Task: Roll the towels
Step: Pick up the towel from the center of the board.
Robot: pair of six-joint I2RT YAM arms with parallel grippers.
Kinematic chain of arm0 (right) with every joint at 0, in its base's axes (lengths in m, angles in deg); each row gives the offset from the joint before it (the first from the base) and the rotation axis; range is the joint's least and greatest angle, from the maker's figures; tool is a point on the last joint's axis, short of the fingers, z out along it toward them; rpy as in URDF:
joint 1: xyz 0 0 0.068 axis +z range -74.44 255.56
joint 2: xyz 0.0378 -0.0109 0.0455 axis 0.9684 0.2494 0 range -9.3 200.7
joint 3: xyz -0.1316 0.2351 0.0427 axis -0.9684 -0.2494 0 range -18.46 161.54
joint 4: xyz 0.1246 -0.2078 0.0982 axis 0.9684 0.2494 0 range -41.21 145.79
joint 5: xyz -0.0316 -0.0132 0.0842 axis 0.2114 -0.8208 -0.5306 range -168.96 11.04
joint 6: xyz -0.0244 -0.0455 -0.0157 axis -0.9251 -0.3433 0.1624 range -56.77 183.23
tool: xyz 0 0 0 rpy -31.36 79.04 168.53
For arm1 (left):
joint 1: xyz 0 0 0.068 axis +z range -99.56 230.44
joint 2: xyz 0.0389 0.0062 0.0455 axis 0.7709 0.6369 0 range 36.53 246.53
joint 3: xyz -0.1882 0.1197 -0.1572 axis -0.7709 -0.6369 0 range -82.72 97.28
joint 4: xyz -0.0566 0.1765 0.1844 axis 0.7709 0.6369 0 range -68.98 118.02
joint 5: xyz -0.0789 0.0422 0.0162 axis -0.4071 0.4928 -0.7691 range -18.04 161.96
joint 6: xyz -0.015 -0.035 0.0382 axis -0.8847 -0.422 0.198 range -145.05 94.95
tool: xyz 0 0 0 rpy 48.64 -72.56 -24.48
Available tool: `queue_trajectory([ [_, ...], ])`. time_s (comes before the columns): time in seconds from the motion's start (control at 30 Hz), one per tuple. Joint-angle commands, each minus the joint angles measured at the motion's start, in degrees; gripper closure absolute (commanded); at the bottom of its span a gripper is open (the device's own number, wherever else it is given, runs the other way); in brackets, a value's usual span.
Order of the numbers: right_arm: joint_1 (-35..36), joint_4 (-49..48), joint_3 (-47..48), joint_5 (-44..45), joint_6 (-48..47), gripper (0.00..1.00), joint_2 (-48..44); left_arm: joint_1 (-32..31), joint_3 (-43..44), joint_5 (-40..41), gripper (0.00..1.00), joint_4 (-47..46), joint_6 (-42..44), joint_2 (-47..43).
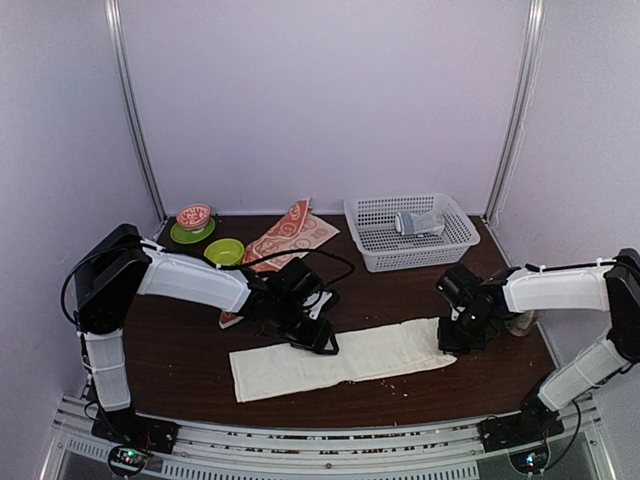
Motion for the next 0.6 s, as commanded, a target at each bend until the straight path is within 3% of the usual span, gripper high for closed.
queue_trajectory([
  [0.0, 0.4, 5.3, -0.1, 3.5, 1.8, 1.0, -6.9, 0.2, -0.7, -0.4, 0.59, -1.1, 1.0, -2.6],
  [0.13, 0.5, 0.7, 0.4, 5.4, -1.6, 1.0, -13.8, 0.2, -0.8, -0.1, 0.59, -0.7, 1.0, -3.2],
  [0.27, 0.8, 2.0, 0.7, 9.1, -4.3, 1.0, -16.3, 0.2, -0.5, 0.4, 0.59, 0.1, 0.8, -3.4],
  [0.57, 5.3, 2.0, 5.6, 5.4, -7.9, 1.0, -18.5, 0.9, -4.7, 4.5, 0.59, 1.6, -1.1, -11.4],
])
